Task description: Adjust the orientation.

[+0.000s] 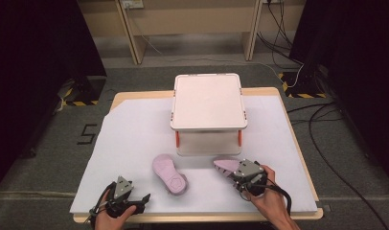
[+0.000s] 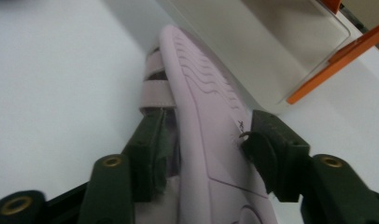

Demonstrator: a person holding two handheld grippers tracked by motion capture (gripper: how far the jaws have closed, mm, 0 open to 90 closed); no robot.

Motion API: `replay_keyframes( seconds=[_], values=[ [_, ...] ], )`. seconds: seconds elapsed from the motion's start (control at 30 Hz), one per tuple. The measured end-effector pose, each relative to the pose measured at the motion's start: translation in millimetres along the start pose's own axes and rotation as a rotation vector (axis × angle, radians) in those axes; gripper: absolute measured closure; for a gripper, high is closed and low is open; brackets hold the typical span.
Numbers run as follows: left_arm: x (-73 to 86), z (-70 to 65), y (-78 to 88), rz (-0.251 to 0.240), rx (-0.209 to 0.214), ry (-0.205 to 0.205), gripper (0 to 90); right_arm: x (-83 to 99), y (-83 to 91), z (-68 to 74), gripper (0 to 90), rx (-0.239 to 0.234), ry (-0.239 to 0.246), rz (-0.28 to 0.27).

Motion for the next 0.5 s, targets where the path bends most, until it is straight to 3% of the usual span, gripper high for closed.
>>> replay_keyframes(
  seconds=[0.03,0.13,0.2,0.23,0.27,0.3,0.33,0.5],
  values=[
    [-0.2,0.1,0.0,0.0,-0.001,-0.002,16.3,0.0,-0.9,-4.7,57.7,0.015,0.025,0.007],
    [-0.2,-0.4,0.3,-0.005,0.003,-0.004,16.4,-0.1,-1.1,-8.2,63.4,0.03,0.02,0.008],
    [-0.5,0.0,0.5,-0.005,0.003,-0.006,16.6,-0.6,3.9,-13.8,72.2,0.059,0.047,0.002],
    [-0.5,0.0,0.5,-0.005,0.003,-0.006,16.6,-0.6,3.9,-13.8,72.2,0.059,0.047,0.002],
    [-0.8,0.1,0.6,-0.007,0.0,-0.006,16.6,-0.3,6.8,-15.4,76.0,0.049,0.04,0.003],
    [-0.4,-0.2,0.4,-0.006,0.004,-0.004,16.6,1.4,12.4,-19.0,78.4,0.005,0.008,-0.03],
    [-0.4,-0.2,0.4,-0.006,0.004,-0.004,16.7,1.4,12.4,-19.0,78.4,0.005,0.008,-0.03],
    [-0.6,-0.2,0.7,-0.008,0.002,-0.006,16.8,3.0,26.6,-17.6,78.4,-0.148,-0.074,-0.075]
  ],
)
Point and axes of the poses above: each handheld gripper's, and its own axes: y roughly backward along the jaws, x roughly out of its underside, z roughly to its left, the point moved 1 cm from there along -y, roughly forward along the jaws, and after that the axes turned 1 degree about -z, right-handed, at the moved point
